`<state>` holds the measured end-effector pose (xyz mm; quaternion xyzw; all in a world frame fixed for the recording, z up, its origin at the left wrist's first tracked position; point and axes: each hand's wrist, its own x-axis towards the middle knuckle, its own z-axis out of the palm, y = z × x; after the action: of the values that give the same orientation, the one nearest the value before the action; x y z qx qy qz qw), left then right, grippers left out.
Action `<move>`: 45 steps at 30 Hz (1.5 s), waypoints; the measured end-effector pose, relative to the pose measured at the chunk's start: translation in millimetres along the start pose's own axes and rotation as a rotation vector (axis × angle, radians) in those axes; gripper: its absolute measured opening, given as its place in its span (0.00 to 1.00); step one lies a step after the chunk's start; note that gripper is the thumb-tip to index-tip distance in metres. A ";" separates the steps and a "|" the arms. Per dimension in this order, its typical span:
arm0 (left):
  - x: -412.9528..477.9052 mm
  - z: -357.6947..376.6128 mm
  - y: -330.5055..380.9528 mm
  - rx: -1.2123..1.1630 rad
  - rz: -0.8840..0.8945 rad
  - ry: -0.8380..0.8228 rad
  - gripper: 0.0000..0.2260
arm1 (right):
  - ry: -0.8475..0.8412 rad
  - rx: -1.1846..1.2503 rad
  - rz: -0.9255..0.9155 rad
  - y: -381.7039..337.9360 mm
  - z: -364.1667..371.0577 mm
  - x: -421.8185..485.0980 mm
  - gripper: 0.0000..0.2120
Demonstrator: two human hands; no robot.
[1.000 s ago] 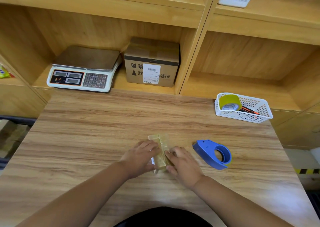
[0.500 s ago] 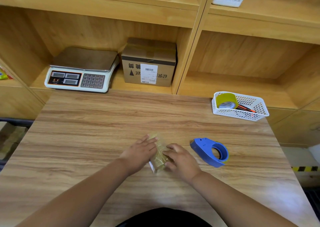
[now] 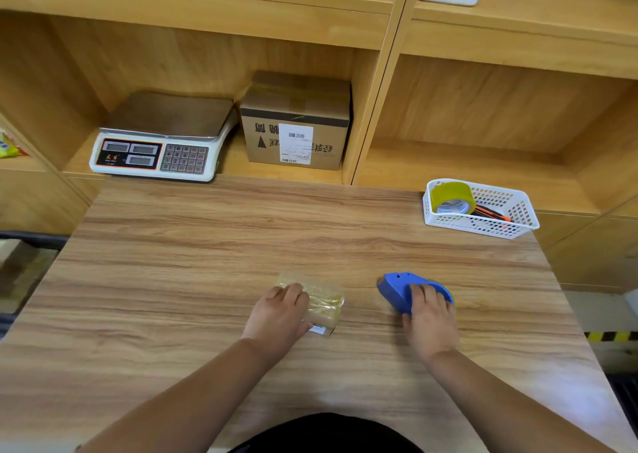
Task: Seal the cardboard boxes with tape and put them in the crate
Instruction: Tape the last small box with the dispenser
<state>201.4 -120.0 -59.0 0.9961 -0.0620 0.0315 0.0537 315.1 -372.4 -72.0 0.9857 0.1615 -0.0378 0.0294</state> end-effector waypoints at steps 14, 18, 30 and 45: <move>-5.1 5.1 -13.7 -0.161 -0.138 -0.092 0.23 | -0.139 0.088 0.197 6.8 0.2 9.7 0.11; -2.4 12.3 -7.7 -0.214 -0.207 -0.085 0.22 | -0.097 0.076 0.178 3.0 -5.7 14.7 0.10; -15.5 14.3 -8.4 -0.170 -0.177 -0.147 0.31 | -0.016 1.243 0.440 -39.9 -62.5 35.4 0.14; -14.9 -1.8 -18.3 -0.286 -0.155 -0.208 0.30 | -0.198 1.425 0.290 -84.4 -74.1 30.7 0.08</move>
<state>188.9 -100.0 -60.1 0.9780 0.0060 -0.0850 0.1903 321.8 -277.7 -4.7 0.7690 -0.0376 -0.2181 -0.5997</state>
